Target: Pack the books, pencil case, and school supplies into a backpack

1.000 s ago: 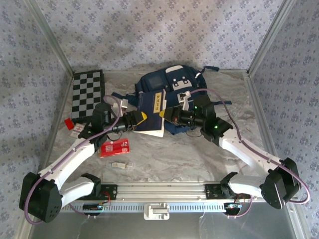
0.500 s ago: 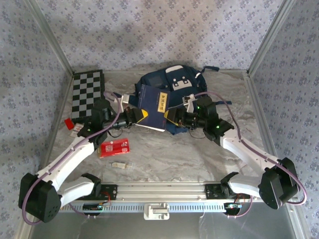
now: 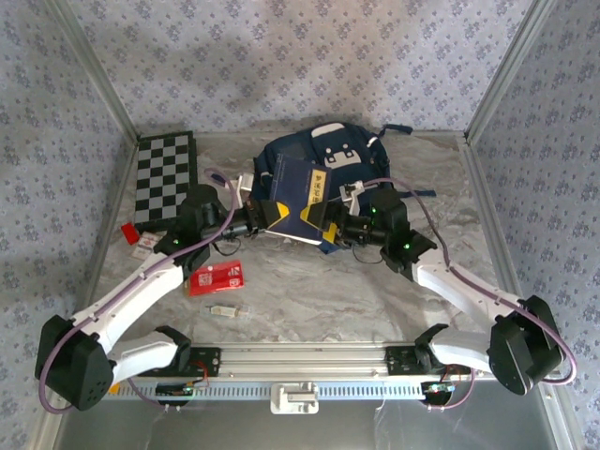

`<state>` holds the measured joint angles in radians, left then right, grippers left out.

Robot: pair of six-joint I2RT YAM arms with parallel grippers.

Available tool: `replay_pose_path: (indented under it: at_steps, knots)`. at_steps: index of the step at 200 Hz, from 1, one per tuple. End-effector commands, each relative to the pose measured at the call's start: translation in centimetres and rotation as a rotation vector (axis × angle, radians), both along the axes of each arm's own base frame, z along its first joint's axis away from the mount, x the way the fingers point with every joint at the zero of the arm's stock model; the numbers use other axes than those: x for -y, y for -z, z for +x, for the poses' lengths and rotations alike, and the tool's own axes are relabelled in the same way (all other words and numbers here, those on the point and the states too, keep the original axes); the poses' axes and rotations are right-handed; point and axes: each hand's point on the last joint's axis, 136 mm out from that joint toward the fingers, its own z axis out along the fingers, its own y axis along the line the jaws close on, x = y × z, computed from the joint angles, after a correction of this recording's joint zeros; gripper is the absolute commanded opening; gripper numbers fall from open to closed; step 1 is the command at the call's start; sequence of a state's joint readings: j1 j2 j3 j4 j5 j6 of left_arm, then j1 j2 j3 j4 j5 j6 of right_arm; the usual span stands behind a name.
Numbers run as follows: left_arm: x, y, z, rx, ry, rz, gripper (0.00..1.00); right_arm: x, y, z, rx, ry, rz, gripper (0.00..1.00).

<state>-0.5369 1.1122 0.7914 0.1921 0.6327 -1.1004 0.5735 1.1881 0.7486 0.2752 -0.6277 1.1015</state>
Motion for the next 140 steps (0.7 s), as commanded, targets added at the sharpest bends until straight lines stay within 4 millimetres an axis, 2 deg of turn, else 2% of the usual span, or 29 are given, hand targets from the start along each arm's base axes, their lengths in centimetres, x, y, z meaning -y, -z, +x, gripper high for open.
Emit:
replay_pose_path:
  at_steps: [1,26,57,93,126,140]
  knots:
    - [0.1,-2.0,0.9,0.072,-0.027,-0.018,0.0,-0.6,-4.2,-0.4,0.079,-0.036,0.11,0.89]
    - [-0.2,-0.2,1.3,0.054,-0.049,0.051,0.0,0.3,-4.8,-0.6,0.105,-0.007,0.094,0.76]
    - [-0.5,1.7,1.5,0.021,-0.058,0.124,0.0,1.0,-3.5,-0.2,0.101,0.023,0.031,0.5]
    - [-0.2,2.1,1.5,0.015,-0.044,0.127,0.0,0.8,-2.0,0.6,0.073,0.02,-0.006,0.3]
    - [-0.4,2.5,1.3,0.027,-0.039,0.169,0.0,2.0,-0.5,0.9,0.054,0.045,-0.083,0.07]
    - [-0.3,2.5,1.1,0.044,-0.026,0.205,0.05,2.5,-0.4,0.8,0.056,0.053,-0.105,0.01]
